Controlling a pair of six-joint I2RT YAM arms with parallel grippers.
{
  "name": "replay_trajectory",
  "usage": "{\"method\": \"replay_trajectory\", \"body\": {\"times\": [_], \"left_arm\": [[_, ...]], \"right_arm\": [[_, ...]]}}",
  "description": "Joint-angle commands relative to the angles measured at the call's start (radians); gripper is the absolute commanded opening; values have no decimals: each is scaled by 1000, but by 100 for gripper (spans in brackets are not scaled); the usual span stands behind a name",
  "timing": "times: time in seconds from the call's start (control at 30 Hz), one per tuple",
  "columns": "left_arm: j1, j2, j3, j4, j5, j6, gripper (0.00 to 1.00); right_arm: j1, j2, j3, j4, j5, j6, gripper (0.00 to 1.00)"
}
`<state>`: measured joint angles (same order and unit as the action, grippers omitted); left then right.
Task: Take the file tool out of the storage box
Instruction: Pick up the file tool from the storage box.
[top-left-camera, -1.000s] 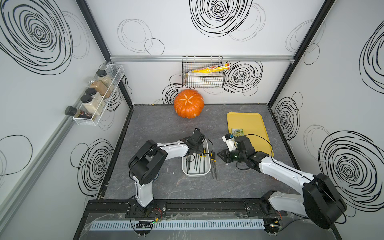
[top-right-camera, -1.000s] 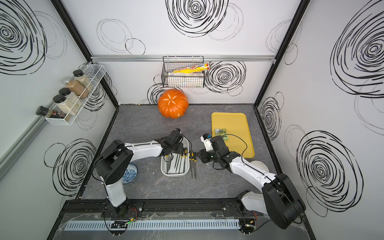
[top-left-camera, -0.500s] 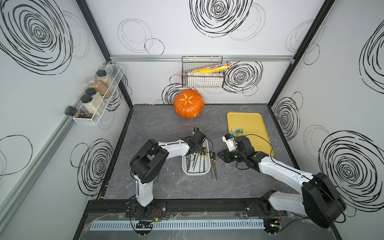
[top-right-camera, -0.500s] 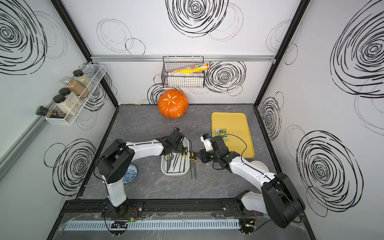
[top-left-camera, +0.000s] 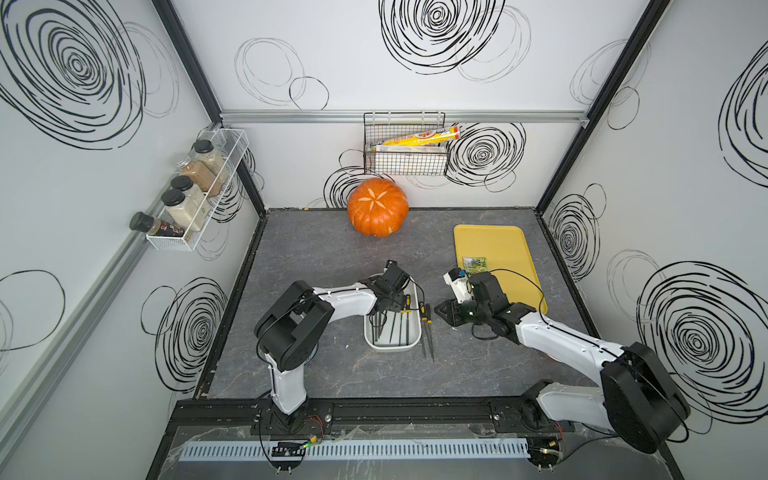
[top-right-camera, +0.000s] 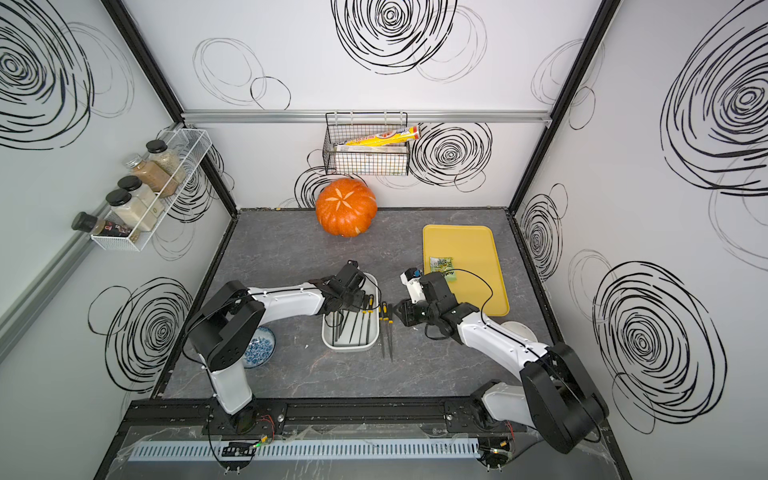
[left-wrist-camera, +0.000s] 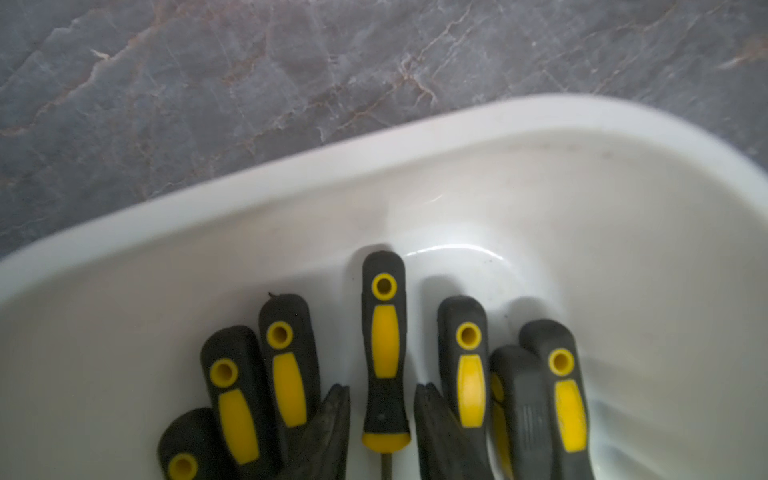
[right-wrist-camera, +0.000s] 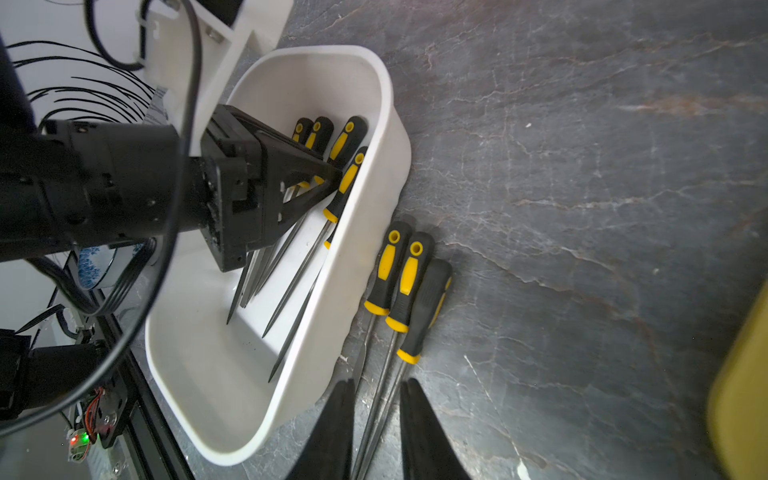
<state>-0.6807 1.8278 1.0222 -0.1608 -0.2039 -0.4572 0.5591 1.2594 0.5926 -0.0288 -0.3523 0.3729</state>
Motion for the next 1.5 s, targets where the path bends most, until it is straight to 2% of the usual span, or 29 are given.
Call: {"method": "replay_trajectory", "body": {"times": [0.0, 0.23, 0.63, 0.7, 0.77, 0.9, 1.07, 1.2, 1.33, 1.4, 1.47], "left_arm": [[3, -83, -40, 45, 12, 18, 35], [23, -25, -10, 31, 79, 35, 33], [25, 58, 33, -13, 60, 44, 31], [25, 68, 38, -20, 65, 46, 25], [25, 66, 37, -21, 68, 46, 11], [24, 39, 23, -13, 67, 37, 8], [23, -51, -19, 28, 86, 30, 6], [23, -203, -98, 124, 133, 28, 1], [32, -365, -201, 253, 207, 8, 1], [33, -419, -226, 281, 229, 7, 1], [34, -479, -270, 335, 266, 5, 1]], "right_arm": [[-2, 6, -12, 16, 0, 3, 25], [-2, 24, -11, 16, -7, 2, 25], [-2, 22, -13, 17, -6, 1, 25], [-2, 24, -12, 18, -6, 1, 25], [-2, 25, -14, 20, -7, 1, 25], [-3, 27, -14, 21, -10, 3, 25], [-2, 25, -14, 29, -18, 1, 25], [-2, -9, -24, 62, -58, -2, 25], [-2, -50, -33, 85, -91, 0, 25], [-2, -58, -37, 115, -142, 2, 27], [-2, -66, -47, 180, -248, 17, 28]]}}
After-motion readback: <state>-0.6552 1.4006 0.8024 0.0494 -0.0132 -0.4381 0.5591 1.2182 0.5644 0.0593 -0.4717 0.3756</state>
